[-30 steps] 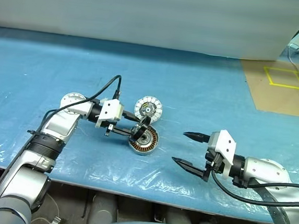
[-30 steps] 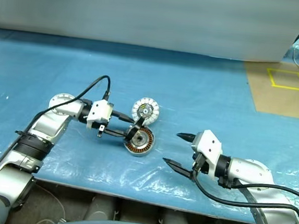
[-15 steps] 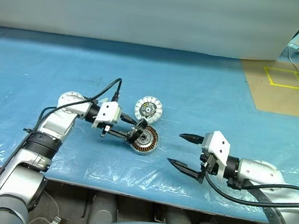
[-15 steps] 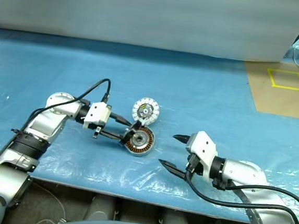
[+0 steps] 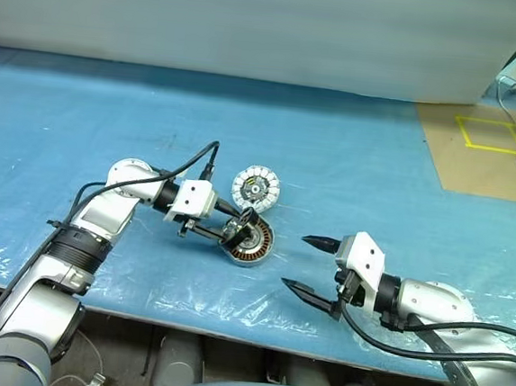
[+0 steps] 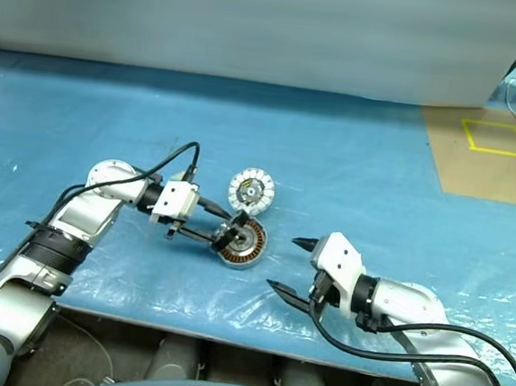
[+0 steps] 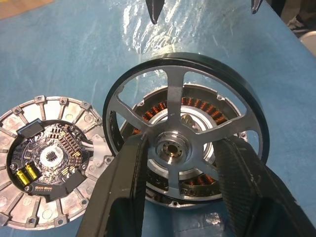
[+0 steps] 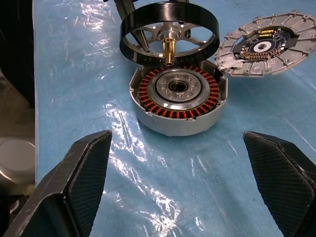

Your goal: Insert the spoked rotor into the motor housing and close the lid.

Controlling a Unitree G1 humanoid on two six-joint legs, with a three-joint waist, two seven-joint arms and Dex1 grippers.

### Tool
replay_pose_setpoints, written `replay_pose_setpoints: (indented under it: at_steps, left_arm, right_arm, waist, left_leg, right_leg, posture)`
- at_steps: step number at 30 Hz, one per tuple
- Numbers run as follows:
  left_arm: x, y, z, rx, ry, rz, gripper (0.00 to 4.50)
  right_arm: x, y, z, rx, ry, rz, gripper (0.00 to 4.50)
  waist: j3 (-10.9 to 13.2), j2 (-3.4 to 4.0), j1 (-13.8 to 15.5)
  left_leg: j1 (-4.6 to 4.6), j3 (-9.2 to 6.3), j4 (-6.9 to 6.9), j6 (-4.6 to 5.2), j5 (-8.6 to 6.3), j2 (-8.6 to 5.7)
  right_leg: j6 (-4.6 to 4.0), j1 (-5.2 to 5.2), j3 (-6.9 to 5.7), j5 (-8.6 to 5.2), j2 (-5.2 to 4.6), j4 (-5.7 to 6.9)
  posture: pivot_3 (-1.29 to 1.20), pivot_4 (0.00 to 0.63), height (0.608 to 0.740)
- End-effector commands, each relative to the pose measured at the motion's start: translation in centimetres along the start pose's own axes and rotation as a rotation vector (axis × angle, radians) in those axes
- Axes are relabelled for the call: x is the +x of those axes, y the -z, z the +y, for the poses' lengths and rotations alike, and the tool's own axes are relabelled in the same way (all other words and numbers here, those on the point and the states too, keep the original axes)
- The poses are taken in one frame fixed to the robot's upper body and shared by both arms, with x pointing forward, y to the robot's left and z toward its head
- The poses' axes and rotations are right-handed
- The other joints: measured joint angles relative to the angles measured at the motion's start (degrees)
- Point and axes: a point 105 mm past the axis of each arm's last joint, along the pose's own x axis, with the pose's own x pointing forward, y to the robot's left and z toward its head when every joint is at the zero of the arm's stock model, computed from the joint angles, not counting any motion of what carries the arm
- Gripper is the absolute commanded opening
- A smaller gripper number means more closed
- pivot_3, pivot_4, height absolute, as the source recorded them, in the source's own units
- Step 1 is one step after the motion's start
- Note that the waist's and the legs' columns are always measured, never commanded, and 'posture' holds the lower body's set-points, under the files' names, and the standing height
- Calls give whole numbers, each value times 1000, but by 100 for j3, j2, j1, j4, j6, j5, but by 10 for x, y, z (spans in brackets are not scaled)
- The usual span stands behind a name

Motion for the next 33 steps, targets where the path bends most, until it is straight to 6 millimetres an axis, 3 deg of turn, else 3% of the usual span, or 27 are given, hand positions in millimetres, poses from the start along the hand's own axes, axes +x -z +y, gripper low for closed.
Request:
replay_pose_setpoints:
  at_steps: [1, 10, 19, 27, 31, 33]
  left_arm:
    - [0, 2, 0, 19, 13, 31, 1768]
    - [-1, 3, 0, 23, 29, 38, 1768]
    - [-1, 3, 1, 23, 26, 19, 1768]
    - [-8, 9, 2, 26, 19, 48, 1768]
    - [-7, 8, 4, 24, 19, 55, 1768]
    - [-6, 8, 4, 26, 22, 57, 1768]
  right_arm:
    - [-6, -12, -2, -31, 10, -27, 4500]
    - [-13, -2, -4, -10, 48, -18, 4500]
    - [-4, 17, -8, -7, 58, -31, 4500]
    - [-8, -12, -9, -43, 49, -71, 4500]
    - [-6, -11, -7, -34, 48, -61, 4500]
    - [-3, 1, -4, -22, 50, -45, 4500]
  waist:
    - [0, 0, 0]
    - [-1, 2, -3]
    - [-4, 6, -2]
    - [-5, 8, -5]
    - [-5, 8, 1]
    - [-5, 8, 1]
  left_leg:
    - [0, 0, 0, 0, 0, 0]
    - [1, 0, 1, 0, 0, 0]
    - [5, 0, 1, 0, 0, -1]
    - [5, 0, 1, 1, 0, 0]
    - [6, 0, 0, 1, 0, 0]
    - [4, 0, 0, 0, 0, -1]
  right_leg:
    - [0, 0, 0, 0, 0, 0]
    - [0, 0, 0, 0, 0, 0]
    - [0, 4, 0, 0, -1, 1]
    - [0, 3, 0, 0, 0, 3]
    - [0, 4, 0, 0, 0, 2]
    - [0, 4, 0, 0, -1, 2]
  posture:
    - [0, 150, 740]
    - [0, 150, 740]
    - [0, 150, 740]
    - [0, 150, 740]
    - [0, 150, 740]
    - [0, 150, 740]
